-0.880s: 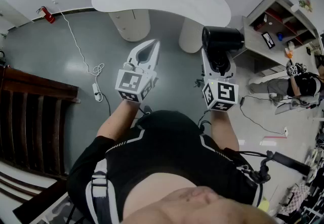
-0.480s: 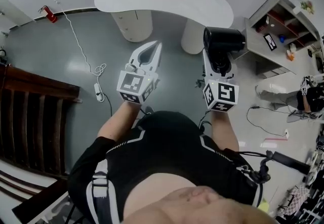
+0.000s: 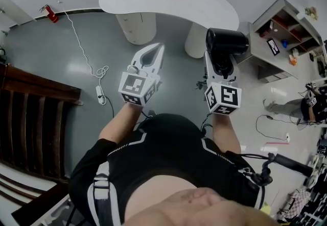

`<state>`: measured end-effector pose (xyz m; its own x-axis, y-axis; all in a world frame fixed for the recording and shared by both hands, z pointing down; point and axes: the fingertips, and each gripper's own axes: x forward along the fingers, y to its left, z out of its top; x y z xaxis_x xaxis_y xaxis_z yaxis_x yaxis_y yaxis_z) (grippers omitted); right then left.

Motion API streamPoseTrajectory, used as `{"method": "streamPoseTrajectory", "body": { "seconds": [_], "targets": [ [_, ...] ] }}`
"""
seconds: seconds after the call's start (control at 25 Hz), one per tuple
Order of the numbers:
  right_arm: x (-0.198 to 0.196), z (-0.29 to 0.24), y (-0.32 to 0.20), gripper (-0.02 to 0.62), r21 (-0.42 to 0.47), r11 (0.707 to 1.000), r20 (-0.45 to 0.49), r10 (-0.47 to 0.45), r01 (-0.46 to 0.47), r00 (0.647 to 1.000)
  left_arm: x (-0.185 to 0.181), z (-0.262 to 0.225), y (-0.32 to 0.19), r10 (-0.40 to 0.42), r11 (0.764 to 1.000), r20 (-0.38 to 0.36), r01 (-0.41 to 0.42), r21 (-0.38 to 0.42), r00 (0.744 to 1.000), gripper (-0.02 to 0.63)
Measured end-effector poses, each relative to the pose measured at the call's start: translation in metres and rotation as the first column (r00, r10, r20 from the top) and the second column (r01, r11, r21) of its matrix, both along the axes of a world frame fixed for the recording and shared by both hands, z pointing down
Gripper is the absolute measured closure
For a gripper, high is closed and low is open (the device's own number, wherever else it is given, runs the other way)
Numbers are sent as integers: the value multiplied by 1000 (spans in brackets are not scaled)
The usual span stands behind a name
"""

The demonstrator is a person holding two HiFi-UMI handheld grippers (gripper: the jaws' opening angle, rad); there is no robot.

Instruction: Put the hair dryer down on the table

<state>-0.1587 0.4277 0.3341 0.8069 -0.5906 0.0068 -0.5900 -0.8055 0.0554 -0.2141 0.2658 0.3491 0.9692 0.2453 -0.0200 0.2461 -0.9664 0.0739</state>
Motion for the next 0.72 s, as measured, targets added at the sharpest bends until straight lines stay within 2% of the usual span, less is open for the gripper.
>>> {"method": "streamPoseTrajectory", "body": {
  "seconds": [0.72],
  "targets": [
    [-9,5,-76,333,-2,1000,-10,19,-19,1000,-20,8,-79,5,1000,-11,-5,8,1000,575]
  ]
}}
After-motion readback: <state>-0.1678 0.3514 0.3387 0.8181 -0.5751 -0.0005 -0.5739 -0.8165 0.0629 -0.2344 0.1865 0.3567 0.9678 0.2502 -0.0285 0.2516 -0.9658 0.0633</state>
